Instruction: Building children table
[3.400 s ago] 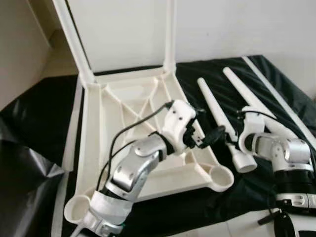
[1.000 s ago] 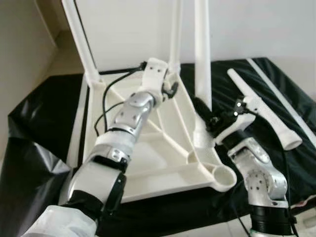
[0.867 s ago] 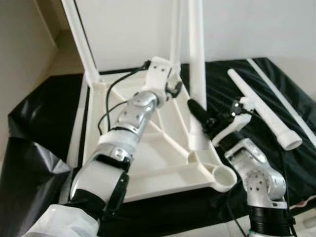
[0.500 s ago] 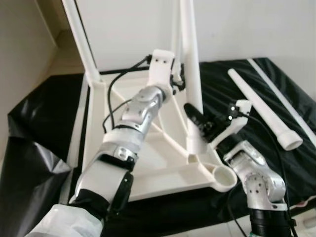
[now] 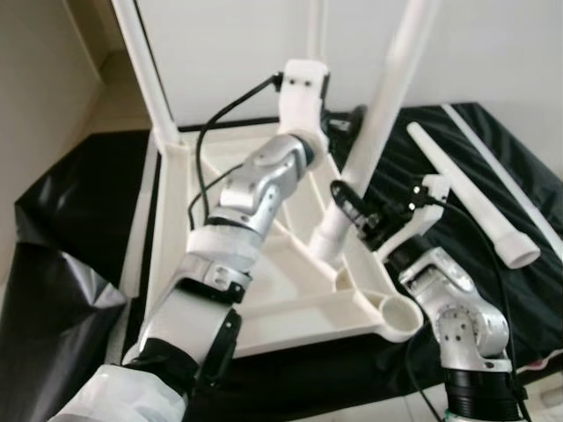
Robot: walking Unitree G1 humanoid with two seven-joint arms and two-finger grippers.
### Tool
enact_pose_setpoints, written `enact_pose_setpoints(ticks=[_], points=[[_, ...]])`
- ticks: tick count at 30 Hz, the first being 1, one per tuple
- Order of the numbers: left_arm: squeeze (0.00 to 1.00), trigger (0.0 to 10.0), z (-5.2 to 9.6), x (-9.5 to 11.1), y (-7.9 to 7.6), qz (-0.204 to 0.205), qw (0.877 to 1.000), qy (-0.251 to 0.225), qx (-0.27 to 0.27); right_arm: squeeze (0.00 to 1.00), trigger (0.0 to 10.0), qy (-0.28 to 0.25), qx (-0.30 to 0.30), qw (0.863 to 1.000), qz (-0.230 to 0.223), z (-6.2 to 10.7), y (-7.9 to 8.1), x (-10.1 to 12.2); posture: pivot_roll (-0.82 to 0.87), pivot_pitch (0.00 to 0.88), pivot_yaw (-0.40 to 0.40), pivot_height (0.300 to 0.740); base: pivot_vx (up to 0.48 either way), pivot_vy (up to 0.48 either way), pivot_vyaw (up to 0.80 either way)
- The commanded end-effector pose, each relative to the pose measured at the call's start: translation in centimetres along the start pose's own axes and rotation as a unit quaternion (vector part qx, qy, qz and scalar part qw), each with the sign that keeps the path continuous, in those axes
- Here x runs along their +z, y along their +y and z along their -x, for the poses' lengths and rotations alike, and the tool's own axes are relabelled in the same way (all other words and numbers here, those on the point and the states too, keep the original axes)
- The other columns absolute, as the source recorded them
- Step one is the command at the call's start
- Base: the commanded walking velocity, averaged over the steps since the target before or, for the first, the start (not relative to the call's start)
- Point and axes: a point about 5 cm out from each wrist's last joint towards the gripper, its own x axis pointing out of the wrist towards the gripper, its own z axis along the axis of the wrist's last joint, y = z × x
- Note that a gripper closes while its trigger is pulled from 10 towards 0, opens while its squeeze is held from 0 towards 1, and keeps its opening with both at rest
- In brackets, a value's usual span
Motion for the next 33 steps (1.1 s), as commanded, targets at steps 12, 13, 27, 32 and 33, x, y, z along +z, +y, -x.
enact_pose_setpoints(ticks=[12,13,27,32,33], points=[[0.0,10.0,0.3,1.3,-2.1,-0.042,0.986,-0.025,-0.159,0.0,10.0,0.01,0.013,1.0,0.012,-0.9,0.7,-0.3,-0.05,0.0,0.005,0.74,0.0,0.0,0.0],[0.0,10.0,0.1,1.1,-1.2,-0.069,0.989,-0.023,-0.125,0.0,10.0,0.003,0.003,1.0,0.019,-0.8,0.5,-0.1,-0.05,0.0,0.005,0.74,0.0,0.0,0.0],[0.0,10.0,1.6,-0.3,2.5,-0.102,0.994,-0.037,-0.02,0.0,10.0,-0.083,-0.204,0.971,0.093,0.2,-4.4,3.8,-0.06,0.006,0.01,0.74,0.0,0.0,0.0],[0.0,10.0,2.2,-1.3,2.3,-0.101,0.994,-0.031,-0.031,0.0,10.0,-0.087,-0.214,0.966,0.118,0.2,-4.4,4.2,-0.06,0.013,0.01,0.74,0.0,0.0,0.0],[0.0,10.0,2.2,-1.3,2.3,-0.101,0.994,-0.031,-0.031,0.0,10.0,-0.087,-0.214,0.966,0.118,0.2,-4.4,4.2,-0.06,0.013,0.01,0.74,0.0,0.0,0.0]])
